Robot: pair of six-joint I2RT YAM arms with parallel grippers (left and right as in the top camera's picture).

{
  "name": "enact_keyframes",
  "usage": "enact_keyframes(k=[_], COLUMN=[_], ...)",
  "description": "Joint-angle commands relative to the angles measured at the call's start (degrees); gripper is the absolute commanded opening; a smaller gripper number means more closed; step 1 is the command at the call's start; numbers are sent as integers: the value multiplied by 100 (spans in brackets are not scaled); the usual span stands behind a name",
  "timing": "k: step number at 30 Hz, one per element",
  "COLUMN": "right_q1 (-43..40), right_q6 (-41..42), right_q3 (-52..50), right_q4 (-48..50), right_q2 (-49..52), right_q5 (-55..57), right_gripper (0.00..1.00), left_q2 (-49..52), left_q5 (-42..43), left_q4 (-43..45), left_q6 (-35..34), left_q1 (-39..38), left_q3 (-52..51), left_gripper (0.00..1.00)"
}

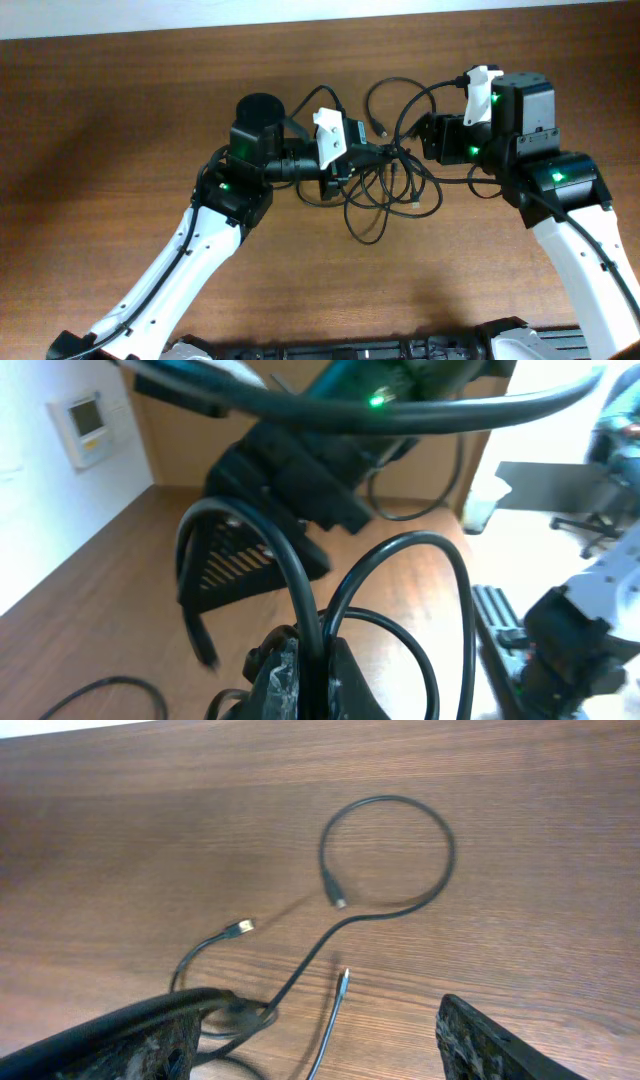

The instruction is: Untangle cables

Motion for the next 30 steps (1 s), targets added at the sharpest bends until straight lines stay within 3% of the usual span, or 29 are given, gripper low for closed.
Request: enact_keyframes(k=[1, 4, 5, 9, 12, 14, 17, 21, 22, 23, 24, 25, 26, 27, 30], right_q1=[-225, -549, -651, -673, -673, -673, -673, -673, -673, -673, -673, -673, -673, -673, -673], right_q6=[391, 999, 1233, 949, 531, 487, 472, 472, 472, 470, 470, 472, 472, 472, 474], right_q3=[-20, -20, -20, -20, -20, -20, -20, -20, -20, -20, -20, -20, -20, -20, -20], right_q4=[-72, -522, -782, -896, -881, -857, -857, -857, -859, -857, -859, -857, -857, -859, -857], right_q2=[55, 52, 52, 52, 52, 52, 52, 52, 52, 52, 52, 55, 55, 55, 55], right_q5=[774, 813, 455, -949, -1578, -1576, -1574, -1574, -1574, -1574, -1567, -1550, -1513, -1449, -1443], right_gripper=[73, 74, 75, 79, 79, 79, 79, 79, 80, 80, 80, 81, 84, 88, 92], left_q2=[-59, -59, -59, -109, -223, -332, -503, -634, -649, -660, -660, -660, -660, -658, -603], left_q5=[656, 476, -127, -1121, -1220, -1266, -2411, -4579, -4837, -5429, -5742, -6033, -6297, -6623, -7337], left_q4=[13, 15, 17, 186, 1078, 2199, 3585, 3637, 3497, 3008, 2651, 2157, 1394, 245, -1606], left_q6=[46, -157, -647, -1314, -1528, -1526, -1521, -1521, -1521, -1523, -1523, -1526, -1523, -1526, -1596], left_q1=[140, 378, 514, 595, 595, 595, 595, 592, 592, 588, 588, 588, 588, 588, 590], left_q3=[59, 59, 59, 59, 59, 59, 61, 66, 63, 63, 63, 63, 63, 63, 63], left_gripper=[0, 0, 0, 0, 0, 0, 0, 0, 8, 10, 19, 36, 99, 99, 99])
